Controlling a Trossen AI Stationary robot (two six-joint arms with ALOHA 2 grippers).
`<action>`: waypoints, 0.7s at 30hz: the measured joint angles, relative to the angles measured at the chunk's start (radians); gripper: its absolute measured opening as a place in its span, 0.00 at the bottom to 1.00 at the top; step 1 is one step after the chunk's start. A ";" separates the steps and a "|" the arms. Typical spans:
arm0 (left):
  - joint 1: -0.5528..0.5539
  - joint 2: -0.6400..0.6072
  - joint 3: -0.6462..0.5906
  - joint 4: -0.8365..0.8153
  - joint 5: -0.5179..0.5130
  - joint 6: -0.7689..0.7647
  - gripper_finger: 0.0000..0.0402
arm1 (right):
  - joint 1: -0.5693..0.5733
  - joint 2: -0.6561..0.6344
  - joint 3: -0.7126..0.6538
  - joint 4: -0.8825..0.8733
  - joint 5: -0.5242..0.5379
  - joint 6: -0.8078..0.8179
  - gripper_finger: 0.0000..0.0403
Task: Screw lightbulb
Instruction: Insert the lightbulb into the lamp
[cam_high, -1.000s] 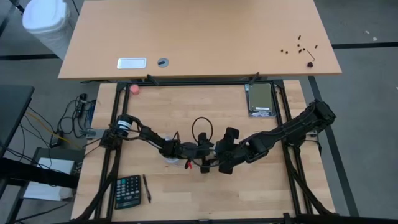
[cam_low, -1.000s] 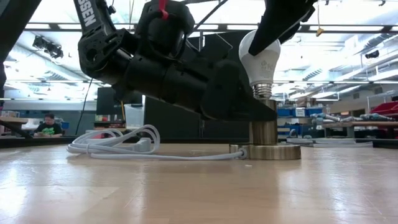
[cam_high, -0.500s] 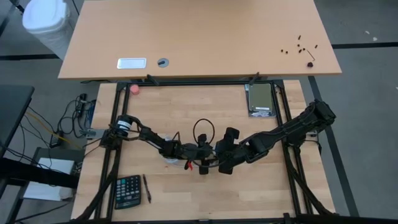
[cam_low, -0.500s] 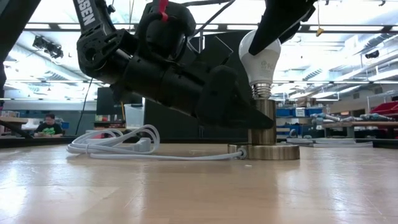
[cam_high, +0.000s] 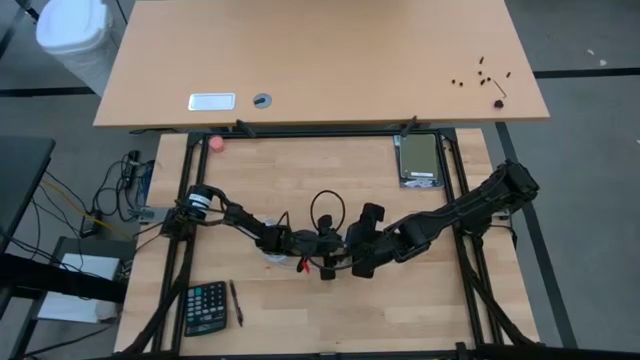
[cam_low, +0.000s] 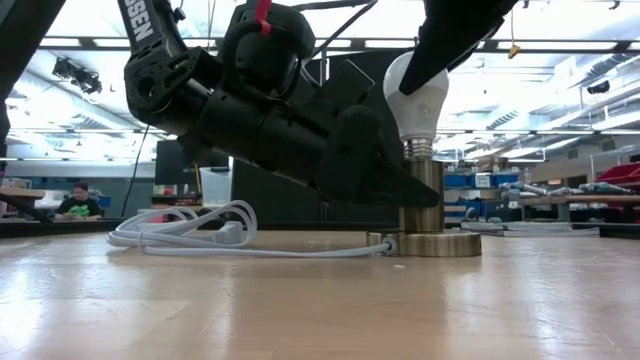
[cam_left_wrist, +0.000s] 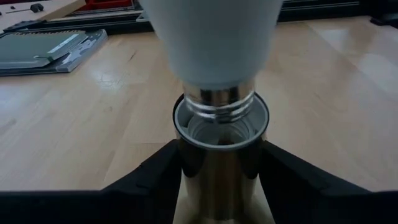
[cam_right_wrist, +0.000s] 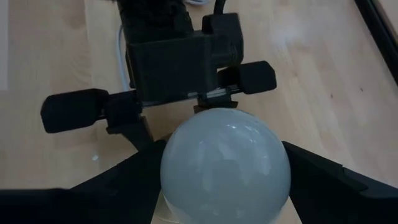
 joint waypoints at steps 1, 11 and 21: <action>0.000 0.000 0.000 0.000 0.000 0.000 0.50 | 0.000 0.000 -0.007 0.009 -0.001 -0.003 0.76; 0.000 0.000 0.000 -0.003 -0.001 -0.018 0.49 | 0.000 -0.004 -0.105 0.119 -0.013 0.001 0.76; 0.000 0.000 0.000 -0.003 0.000 -0.024 0.49 | -0.020 -0.001 -0.108 0.131 -0.097 0.054 0.76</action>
